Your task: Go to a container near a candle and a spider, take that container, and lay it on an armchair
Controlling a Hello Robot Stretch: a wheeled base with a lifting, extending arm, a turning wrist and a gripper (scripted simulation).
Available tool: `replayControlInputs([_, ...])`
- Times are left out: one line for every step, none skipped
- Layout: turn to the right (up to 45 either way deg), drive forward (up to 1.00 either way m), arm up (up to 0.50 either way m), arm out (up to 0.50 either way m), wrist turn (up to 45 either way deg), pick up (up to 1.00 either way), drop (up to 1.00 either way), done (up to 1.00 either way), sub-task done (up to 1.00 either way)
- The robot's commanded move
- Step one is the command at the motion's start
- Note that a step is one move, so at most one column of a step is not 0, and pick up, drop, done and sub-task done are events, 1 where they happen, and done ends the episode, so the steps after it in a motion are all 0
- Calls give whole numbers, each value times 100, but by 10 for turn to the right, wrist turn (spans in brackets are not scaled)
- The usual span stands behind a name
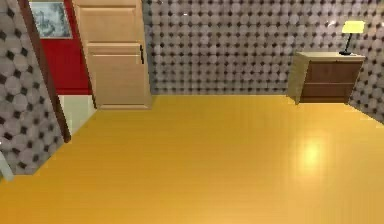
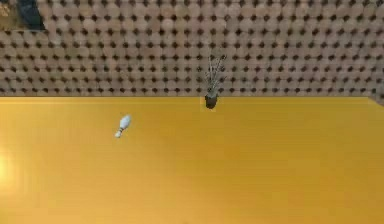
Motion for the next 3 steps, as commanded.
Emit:
replayControlInputs([450, 0, 0, 0, 0, 0, 0, 0, 0])
replayControlInputs([450, 0, 0, 0, 0, 0, 0, 0, 0])
replayControlInputs([450, 0, 0, 0, 0, 0, 0, 0, 0])
